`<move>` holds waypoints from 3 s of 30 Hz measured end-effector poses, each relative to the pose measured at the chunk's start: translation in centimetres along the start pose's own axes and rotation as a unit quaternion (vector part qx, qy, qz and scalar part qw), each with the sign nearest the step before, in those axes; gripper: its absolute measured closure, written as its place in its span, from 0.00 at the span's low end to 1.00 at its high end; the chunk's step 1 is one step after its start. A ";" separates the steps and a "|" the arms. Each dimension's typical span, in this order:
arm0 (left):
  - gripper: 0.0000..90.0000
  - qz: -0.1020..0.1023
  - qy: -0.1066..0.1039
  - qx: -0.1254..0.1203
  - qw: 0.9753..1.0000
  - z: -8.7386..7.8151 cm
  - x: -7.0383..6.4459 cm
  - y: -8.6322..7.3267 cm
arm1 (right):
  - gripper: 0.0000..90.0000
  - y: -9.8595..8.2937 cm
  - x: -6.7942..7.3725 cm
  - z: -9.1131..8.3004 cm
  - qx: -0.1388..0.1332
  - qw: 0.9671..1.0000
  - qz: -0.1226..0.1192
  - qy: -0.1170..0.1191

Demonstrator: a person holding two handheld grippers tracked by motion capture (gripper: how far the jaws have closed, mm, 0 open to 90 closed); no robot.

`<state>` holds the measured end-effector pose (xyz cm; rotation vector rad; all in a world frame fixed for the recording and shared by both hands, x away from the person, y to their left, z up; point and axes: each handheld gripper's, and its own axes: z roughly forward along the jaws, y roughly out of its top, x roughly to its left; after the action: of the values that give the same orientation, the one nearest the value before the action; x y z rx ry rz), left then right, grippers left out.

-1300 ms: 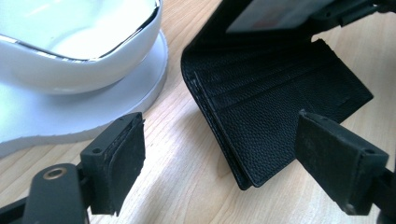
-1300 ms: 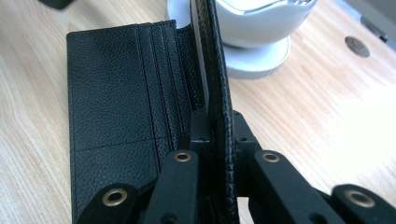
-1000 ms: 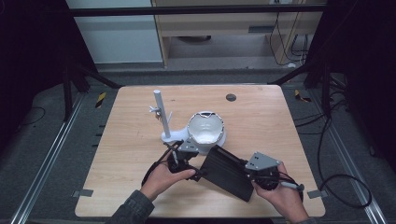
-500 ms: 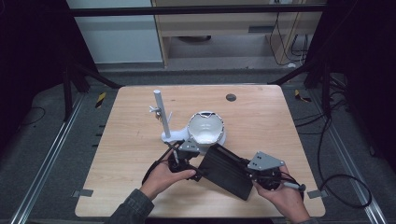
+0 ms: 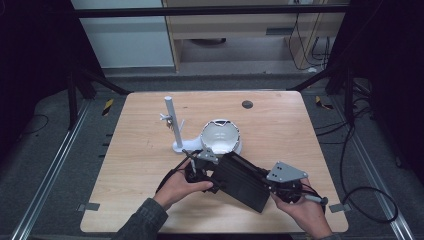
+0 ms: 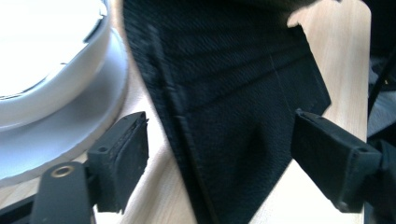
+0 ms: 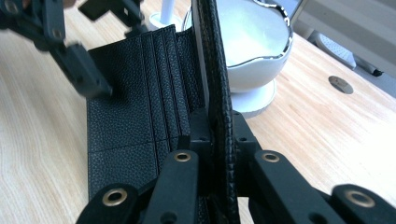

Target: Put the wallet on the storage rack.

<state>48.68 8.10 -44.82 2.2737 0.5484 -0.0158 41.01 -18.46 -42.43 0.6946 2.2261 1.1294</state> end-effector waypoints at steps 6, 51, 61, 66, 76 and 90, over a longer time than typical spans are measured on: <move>0.49 -0.031 -0.021 -0.007 0.999 0.3 0.8 0.6 | 0.93 0.1 -0.2 -0.1 -0.012 1.000 0.003 -0.003; 0.90 -0.012 0.113 -0.014 0.993 -13.1 -0.8 13.6 | 0.10 -8.2 -1.9 3.0 0.126 0.973 0.184 -0.051; 0.90 -0.036 0.165 -0.026 0.985 -12.9 1.6 13.8 | 0.10 -8.4 -1.9 3.1 0.135 0.972 0.188 -0.052; 0.90 -0.048 0.168 -0.021 0.984 -12.0 2.6 13.2 | 0.10 -8.5 -1.9 3.2 0.140 0.971 0.186 -0.048; 0.90 -0.058 0.165 -0.002 0.985 -9.6 3.5 12.2 | 0.10 -8.6 -1.9 3.2 0.143 0.971 0.184 -0.048; 0.89 -0.067 0.150 0.004 0.986 -8.1 4.7 12.1 | 0.08 -8.6 -1.8 3.4 0.140 0.972 0.183 -0.048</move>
<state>56.40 8.26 -31.64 2.2557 0.8594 0.2623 42.84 -22.18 -50.87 1.2929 2.2526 0.9237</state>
